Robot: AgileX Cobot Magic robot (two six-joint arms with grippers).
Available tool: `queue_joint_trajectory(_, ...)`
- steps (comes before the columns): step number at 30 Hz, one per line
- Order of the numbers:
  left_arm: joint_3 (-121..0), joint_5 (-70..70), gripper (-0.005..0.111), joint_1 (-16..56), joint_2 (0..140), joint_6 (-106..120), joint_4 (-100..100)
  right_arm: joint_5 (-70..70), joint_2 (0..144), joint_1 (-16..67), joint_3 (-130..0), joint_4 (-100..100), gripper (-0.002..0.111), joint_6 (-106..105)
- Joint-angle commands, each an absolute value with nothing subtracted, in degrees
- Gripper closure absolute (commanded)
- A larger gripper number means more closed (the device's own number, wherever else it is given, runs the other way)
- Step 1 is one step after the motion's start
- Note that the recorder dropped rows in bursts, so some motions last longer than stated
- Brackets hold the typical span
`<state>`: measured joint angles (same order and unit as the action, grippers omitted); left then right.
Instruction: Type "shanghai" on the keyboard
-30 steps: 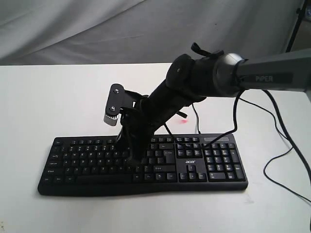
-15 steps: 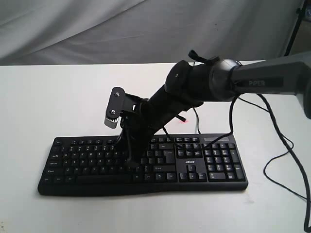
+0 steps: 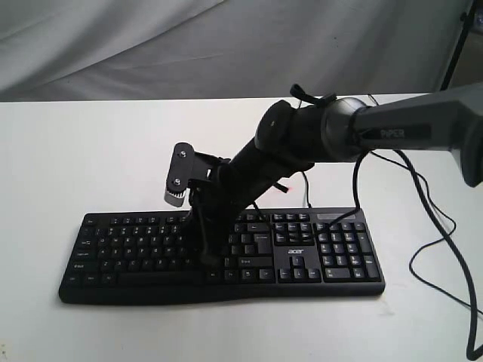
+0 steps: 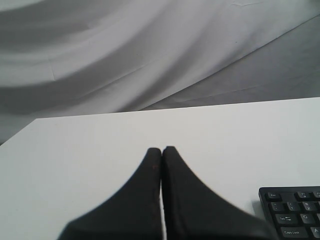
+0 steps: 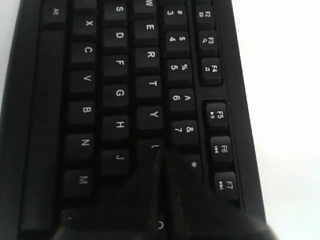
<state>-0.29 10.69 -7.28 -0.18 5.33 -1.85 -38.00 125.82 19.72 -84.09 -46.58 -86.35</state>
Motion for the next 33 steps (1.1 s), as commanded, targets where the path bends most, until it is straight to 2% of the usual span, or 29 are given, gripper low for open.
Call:
queue_joint_trajectory(1,0.0,10.5,0.106,-7.1,0.0,5.2,-1.8,-37.7,125.7,19.4,-83.8,-45.7,0.108,-87.0)
queue_joint_trajectory(33,0.0,10.5,0.106,-7.1,0.0,5.2,-1.8,-40.4,125.7,19.4,-83.8,-45.5,0.108,-88.6)
